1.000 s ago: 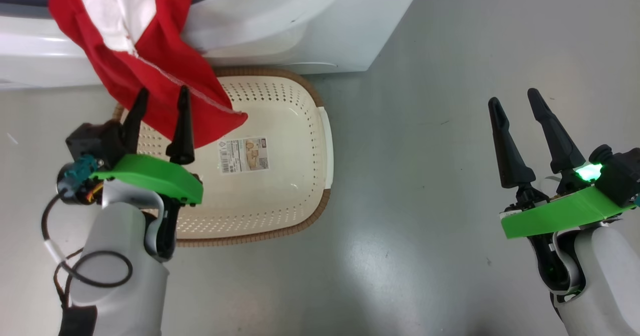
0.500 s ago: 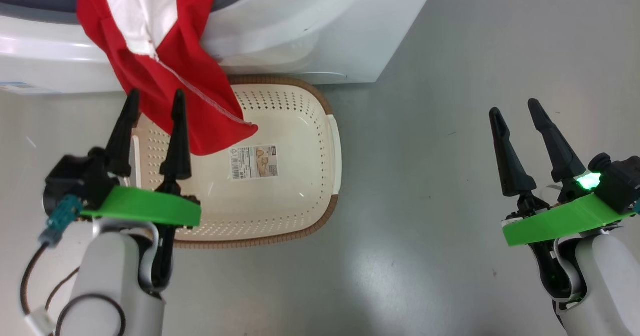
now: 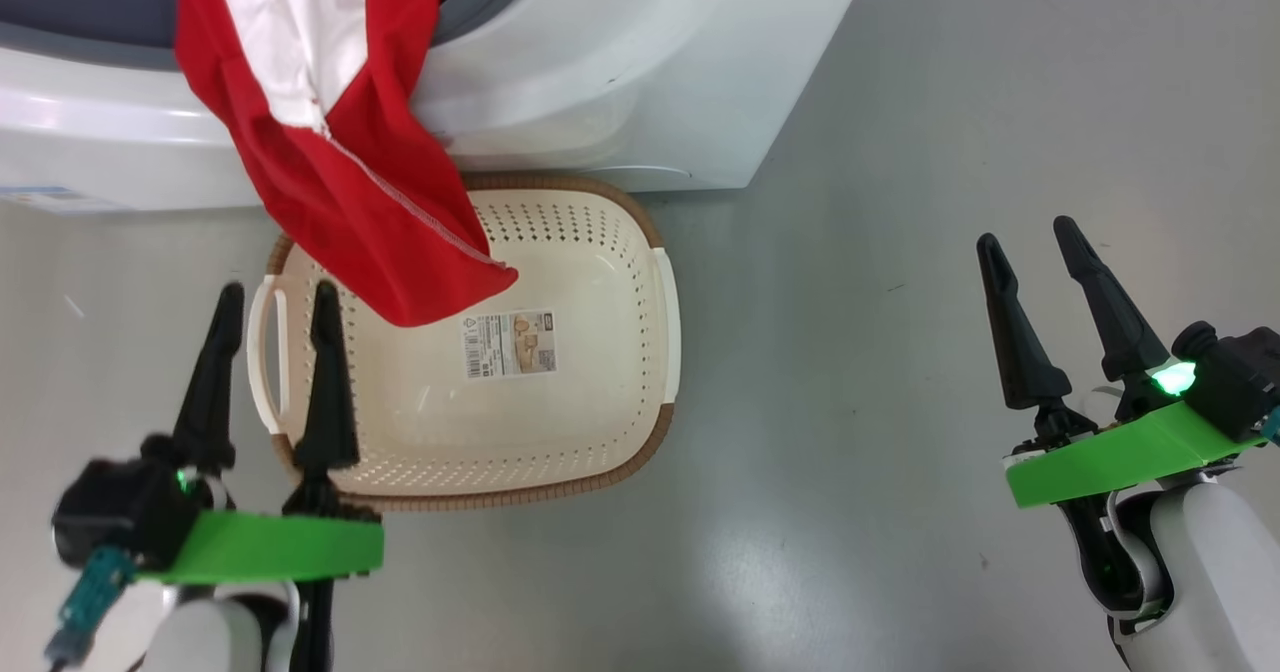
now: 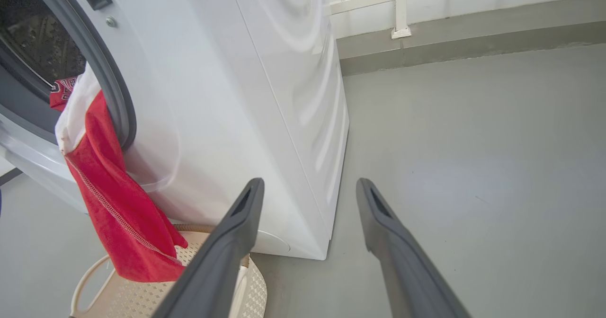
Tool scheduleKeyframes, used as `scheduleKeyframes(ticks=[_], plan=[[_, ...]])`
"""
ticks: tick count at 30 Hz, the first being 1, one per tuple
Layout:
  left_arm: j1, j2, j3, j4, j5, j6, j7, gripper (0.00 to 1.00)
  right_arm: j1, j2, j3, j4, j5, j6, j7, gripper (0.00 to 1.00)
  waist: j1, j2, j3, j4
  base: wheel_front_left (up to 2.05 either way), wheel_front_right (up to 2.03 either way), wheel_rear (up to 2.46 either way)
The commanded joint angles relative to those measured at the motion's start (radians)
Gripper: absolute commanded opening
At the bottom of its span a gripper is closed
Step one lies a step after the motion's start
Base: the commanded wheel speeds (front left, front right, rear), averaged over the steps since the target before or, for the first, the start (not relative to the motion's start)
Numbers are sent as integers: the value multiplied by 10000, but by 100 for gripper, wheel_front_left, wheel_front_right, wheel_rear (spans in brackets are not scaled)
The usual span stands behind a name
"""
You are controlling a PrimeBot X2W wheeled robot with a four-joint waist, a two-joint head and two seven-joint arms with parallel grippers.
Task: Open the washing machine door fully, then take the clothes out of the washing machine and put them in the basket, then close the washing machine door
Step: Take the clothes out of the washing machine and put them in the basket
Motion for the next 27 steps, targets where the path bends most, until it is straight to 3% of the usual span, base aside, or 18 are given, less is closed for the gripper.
scheduleKeyframes(ticks=[1, 15, 27], plan=[[375, 252, 347, -388, -17, 118, -49, 100, 346, -81, 202, -194, 40, 50, -63, 100, 0, 0, -47, -43, 0, 0, 0], [805, 252, 313, -1076, -231, 487, -49, 100, 375, -86, 104, -239, 43, 50, -63, 100, 0, 0, 8, -53, 0, 0, 0], [-1048, 252, 530, -239, 52, 132, -49, 100, 323, -48, 107, -200, 9, 50, -63, 100, 0, 0, 148, 122, 0, 0, 0]])
